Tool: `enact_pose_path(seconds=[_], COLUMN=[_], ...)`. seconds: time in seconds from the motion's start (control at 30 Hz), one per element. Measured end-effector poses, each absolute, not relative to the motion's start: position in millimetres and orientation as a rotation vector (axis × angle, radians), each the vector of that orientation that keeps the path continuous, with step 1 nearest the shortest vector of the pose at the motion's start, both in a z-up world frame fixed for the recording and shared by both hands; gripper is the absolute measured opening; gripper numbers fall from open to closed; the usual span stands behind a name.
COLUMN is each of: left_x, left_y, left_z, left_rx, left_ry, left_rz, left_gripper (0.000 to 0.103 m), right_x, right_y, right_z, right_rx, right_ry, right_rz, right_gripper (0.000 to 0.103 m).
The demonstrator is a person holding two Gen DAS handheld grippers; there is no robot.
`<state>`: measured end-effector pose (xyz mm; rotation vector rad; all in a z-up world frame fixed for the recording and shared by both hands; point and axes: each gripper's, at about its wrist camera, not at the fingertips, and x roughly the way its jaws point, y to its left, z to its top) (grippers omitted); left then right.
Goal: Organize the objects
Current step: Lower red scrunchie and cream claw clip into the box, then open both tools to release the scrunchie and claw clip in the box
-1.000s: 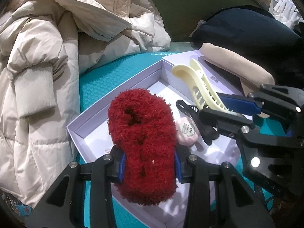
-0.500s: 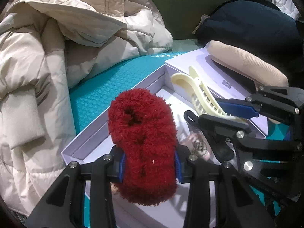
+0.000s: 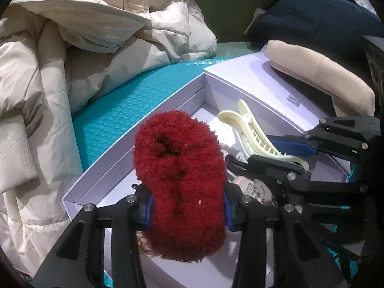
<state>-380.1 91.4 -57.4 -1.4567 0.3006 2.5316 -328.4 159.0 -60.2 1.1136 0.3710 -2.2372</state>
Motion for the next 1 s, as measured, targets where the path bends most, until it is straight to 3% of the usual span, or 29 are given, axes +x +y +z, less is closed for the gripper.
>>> enact_pose_path(seconds=[0.27,0.33,0.4,0.53,0.87,0.93,1.0], left_x=[-377.2,-375.5,-375.8,-376.1,-369.7,-368.3,-367.6], left_y=[93.2,93.4,92.0,86.5,77.8,74.4,71.1], left_z=[-54.6,-52.4,-50.5,-46.1,-32.2,-28.0,-23.2], left_rx=[-1.481,-1.488,-1.499,-1.512,-1.502,-1.492,-1.481], left_ry=[0.312,0.321,0.312,0.275,0.302,0.297,0.295], left_rz=[2.553,2.550,2.549,2.566,2.632,2.654,2.678], left_gripper=[0.042,0.044,0.045,0.048,0.062,0.067,0.080], right_x=[-324.2,-321.8,-320.1,-322.0,-318.2,-317.3,-316.7], right_y=[159.9,161.0,161.2,164.9,163.9,163.7,163.4], right_z=[-58.1,-53.8,-50.4,-45.4,-25.5,-21.4,-18.6], right_rx=[1.109,1.099,1.087,1.097,1.079,1.072,1.074], right_ry=[0.396,0.409,0.429,0.396,0.390,0.393,0.401], right_rz=[-2.244,-2.255,-2.274,-2.299,-2.343,-2.348,-2.353], right_gripper=[0.021,0.023,0.037,0.040,0.046,0.046,0.047])
